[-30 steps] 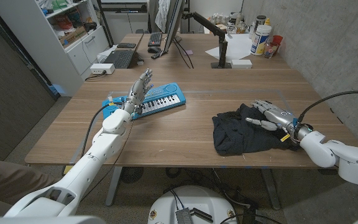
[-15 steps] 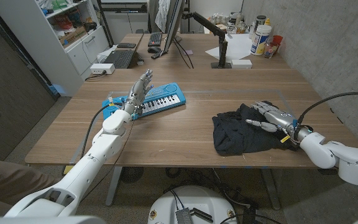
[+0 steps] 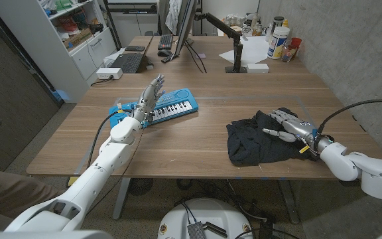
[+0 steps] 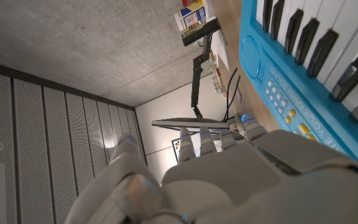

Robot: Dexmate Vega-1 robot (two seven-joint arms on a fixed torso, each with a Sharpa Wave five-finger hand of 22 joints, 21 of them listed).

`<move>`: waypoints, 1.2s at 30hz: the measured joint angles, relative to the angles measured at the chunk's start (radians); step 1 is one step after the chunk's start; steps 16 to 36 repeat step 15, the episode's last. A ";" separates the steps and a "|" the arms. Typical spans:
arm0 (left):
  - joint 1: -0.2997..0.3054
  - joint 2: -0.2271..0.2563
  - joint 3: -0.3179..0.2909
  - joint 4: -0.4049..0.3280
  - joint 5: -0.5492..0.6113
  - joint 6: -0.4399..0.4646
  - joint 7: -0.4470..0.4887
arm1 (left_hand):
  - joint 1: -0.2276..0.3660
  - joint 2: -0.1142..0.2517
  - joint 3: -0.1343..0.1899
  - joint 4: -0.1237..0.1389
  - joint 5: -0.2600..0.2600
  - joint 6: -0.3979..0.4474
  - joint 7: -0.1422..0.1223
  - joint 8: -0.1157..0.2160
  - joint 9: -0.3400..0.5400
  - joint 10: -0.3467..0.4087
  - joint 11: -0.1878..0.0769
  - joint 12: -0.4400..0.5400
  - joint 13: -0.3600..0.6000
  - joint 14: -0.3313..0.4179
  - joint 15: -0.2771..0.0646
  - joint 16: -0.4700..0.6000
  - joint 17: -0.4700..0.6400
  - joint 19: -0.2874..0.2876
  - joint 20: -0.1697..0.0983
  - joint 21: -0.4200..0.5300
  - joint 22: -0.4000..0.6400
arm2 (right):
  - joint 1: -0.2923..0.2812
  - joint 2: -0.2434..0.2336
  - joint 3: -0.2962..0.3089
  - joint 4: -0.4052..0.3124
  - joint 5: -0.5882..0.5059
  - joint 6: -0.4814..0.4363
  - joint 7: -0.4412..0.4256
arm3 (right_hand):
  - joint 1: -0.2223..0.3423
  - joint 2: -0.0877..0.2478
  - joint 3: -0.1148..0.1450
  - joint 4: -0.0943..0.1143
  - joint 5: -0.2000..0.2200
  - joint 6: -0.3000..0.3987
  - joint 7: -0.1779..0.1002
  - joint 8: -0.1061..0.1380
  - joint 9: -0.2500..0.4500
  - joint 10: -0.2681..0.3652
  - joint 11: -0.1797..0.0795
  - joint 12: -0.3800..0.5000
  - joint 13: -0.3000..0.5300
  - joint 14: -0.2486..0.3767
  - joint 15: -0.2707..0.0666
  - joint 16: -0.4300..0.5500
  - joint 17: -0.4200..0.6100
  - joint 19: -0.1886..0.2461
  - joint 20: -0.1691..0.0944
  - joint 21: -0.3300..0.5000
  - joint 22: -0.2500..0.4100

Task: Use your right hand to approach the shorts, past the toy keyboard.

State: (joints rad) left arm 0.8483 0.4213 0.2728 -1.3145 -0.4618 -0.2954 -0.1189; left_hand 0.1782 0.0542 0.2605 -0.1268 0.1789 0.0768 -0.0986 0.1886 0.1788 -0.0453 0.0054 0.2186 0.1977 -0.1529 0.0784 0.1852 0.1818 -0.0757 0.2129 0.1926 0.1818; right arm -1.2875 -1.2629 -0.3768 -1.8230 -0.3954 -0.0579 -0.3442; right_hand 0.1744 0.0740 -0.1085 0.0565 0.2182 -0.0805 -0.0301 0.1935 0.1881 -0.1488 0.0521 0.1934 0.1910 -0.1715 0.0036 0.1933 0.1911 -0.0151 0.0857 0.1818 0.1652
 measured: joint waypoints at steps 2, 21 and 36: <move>0.000 0.000 0.000 0.001 0.000 0.000 -0.001 | 0.000 0.000 0.000 0.000 0.000 0.000 0.000 0.000 0.000 0.000 0.000 0.000 0.000 0.000 0.000 0.000 0.000 0.000 0.000 0.000 0.000 | 0.000 0.000 -0.001 -0.002 0.000 -0.002 0.001 | 0.000 0.000 0.000 0.000 0.000 0.002 0.002 0.000 0.000 0.000 0.000 0.000 0.000 0.000 0.000 0.000 0.000 0.000 0.000 0.000 0.000; -0.001 -0.002 -0.003 0.012 -0.003 -0.007 -0.004 | 0.000 0.000 0.000 0.000 0.000 0.000 0.000 0.000 0.000 0.000 0.000 0.000 0.000 0.000 0.000 0.000 0.000 0.000 0.000 0.000 0.000 | 0.003 -0.002 -0.008 -0.008 0.002 -0.013 0.015 | 0.000 0.000 0.000 0.000 0.000 0.004 0.004 0.000 0.000 -0.002 -0.002 0.000 0.000 0.000 0.000 0.000 0.000 0.000 0.000 0.000 0.000; -0.001 -0.002 -0.003 0.012 -0.003 -0.007 -0.004 | 0.000 0.000 0.000 0.000 0.000 0.000 0.000 0.000 0.000 0.000 0.000 0.000 0.000 0.000 0.000 0.000 0.000 0.000 0.000 0.000 0.000 | 0.003 -0.002 -0.008 -0.008 0.002 -0.013 0.015 | 0.000 0.000 0.000 0.000 0.000 0.004 0.004 0.000 0.000 -0.002 -0.002 0.000 0.000 0.000 0.000 0.000 0.000 0.000 0.000 0.000 0.000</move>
